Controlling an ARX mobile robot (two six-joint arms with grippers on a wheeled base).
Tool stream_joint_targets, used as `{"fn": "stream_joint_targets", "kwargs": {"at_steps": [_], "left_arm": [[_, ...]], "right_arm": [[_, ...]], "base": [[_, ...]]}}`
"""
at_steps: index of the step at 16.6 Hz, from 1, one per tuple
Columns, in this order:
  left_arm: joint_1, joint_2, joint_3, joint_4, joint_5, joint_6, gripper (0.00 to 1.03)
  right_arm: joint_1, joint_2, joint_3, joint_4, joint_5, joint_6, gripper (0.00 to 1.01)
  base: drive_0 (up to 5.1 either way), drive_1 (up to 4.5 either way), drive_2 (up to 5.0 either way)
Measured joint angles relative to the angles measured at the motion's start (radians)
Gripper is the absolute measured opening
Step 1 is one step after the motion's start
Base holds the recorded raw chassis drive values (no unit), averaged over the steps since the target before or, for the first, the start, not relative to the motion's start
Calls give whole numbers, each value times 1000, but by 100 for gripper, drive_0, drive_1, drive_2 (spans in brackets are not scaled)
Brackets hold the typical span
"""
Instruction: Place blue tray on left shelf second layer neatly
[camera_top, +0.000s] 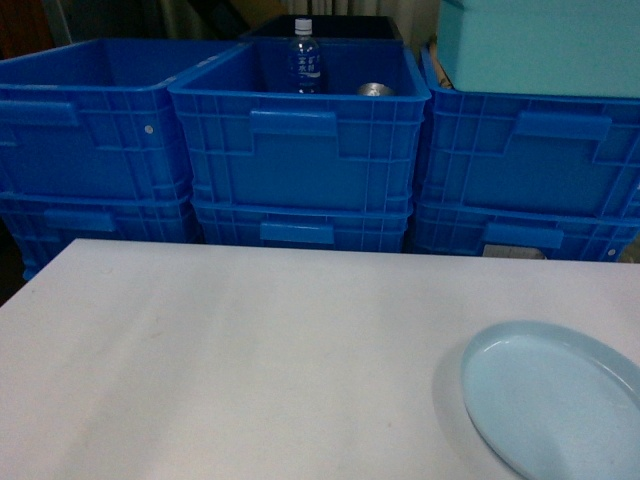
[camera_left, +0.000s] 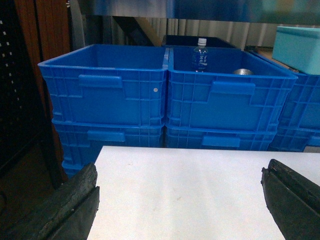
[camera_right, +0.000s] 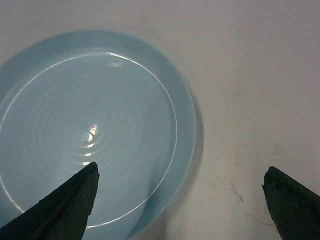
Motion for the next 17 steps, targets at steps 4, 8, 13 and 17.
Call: {"fn": "stream_joint_targets", "kwargs": {"at_steps": [4,8,13,17], "left_arm": [[0,0,0,0,0,0,98],[0,0,0,0,-1,0,98],[0,0,0,0,0,0,98],[0,0,0,0,0,0,98]], "right_arm": [[27,213,67,38,31,22,98],[10,273,96,55,26,50,98],[-46,320,142,58,33,89,58],[-52,313,134,47,5,147,8]], "base": [[0,0,0],[0,0,0],[0,0,0],[0,0,0]]}}
